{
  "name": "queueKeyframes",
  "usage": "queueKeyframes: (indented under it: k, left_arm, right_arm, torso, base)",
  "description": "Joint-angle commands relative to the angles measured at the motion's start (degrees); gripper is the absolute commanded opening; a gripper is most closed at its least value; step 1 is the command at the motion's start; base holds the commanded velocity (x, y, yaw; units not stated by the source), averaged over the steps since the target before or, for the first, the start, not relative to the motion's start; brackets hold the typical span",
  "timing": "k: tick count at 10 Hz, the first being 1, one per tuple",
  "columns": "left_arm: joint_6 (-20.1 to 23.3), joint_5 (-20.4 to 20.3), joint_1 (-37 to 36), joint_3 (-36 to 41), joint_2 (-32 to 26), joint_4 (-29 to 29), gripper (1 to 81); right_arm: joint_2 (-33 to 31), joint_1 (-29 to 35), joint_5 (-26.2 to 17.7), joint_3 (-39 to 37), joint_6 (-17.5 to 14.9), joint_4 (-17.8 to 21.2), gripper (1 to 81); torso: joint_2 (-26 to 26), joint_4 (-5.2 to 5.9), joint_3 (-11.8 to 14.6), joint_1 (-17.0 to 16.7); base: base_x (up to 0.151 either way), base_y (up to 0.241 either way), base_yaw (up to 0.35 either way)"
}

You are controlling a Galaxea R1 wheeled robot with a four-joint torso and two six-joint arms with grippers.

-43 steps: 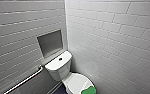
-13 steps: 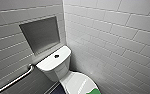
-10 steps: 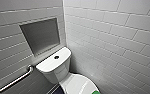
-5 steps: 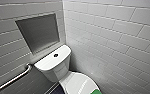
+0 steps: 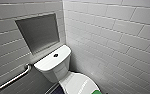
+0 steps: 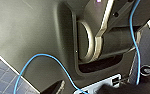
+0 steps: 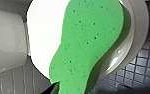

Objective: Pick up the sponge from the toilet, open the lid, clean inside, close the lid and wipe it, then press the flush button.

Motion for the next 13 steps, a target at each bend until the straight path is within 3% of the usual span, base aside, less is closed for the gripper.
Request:
queueKeyframes:
  k: [1, 2, 4, 5, 6, 9, 13]
  left_arm:
    - [0.0, 3.7, 1.3, 0.4, 0.2, 0.2, 81.1]
    - [0.0, 3.7, 1.3, 0.4, 0.2, 0.2, 81.1]
    - [0.0, 3.7, 1.3, 0.4, 0.2, 0.2, 81.1]
    - [0.0, 3.7, 1.3, 0.4, 0.3, 0.2, 81.1]
    - [0.0, 3.7, 1.3, 0.4, 0.3, 0.2, 81.1]
    - [0.0, 3.7, 1.3, 0.4, 0.3, 0.1, 81.1]
    - [0.0, 3.7, 1.4, 0.2, 0.3, 0.1, 81.1]
  right_arm:
    - [0.8, 7.1, -1.8, -2.0, 0.3, 2.2, 81.1]
    - [0.9, 7.7, -1.8, -1.9, 0.3, 2.2, 81.1]
    - [1.0, 8.2, -1.7, -1.5, 0.3, 2.3, 81.1]
    - [1.3, 8.6, -1.8, -1.4, 0.3, 2.5, 81.1]
    - [1.6, 9.0, -1.8, -1.5, 0.3, 3.0, 81.1]
    - [2.9, 9.7, -2.0, -2.2, 0.3, 3.8, 81.1]
    - [6.6, 8.5, -1.9, -7.4, 0.3, 5.2, 81.1]
  torso:
    - [-5.7, 0.00, 0.0, 3.7]
    - [-2.0, 0.00, 0.0, 1.2]
    - [-3.9, 0.00, -5.5, 2.4]
    - [-4.4, 0.00, -5.5, 2.7]
    - [-4.7, 0.00, -2.1, 2.8]
    - [-4.7, 0.00, -4.5, 3.0]
    - [-4.8, 0.00, -4.5, 3.1]
  base:
    - [0.000, 0.000, 0.000]
    - [0.000, 0.000, 0.000]
    - [0.000, 0.000, 0.000]
    - [0.000, 0.000, 0.000]
    - [0.000, 0.000, 0.000]
    - [0.000, 0.000, 0.000]
    - [0.000, 0.000, 0.000]
